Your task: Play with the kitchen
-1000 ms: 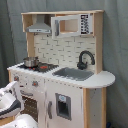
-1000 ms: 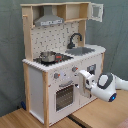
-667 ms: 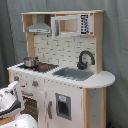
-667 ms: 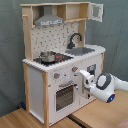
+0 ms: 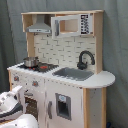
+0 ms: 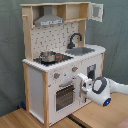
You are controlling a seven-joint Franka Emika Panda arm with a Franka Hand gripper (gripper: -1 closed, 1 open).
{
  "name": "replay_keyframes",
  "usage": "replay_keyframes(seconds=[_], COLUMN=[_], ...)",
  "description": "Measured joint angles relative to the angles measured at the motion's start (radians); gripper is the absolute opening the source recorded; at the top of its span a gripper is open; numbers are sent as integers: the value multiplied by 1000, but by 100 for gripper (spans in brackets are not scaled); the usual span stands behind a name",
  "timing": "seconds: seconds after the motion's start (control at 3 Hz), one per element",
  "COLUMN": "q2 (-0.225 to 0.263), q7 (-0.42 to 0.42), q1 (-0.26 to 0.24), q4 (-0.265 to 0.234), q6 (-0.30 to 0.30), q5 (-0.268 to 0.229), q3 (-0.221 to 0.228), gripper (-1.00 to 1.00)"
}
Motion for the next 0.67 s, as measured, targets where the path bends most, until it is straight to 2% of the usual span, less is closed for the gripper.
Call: replay_keyframes(seconds=[0.33, 0.67], q2=[0, 0], q7=[66, 153], q1=[-54, -93], q4=[51, 82], q6=[-18, -19], q5=[0, 0], q3=[16, 17], gripper=[100, 100])
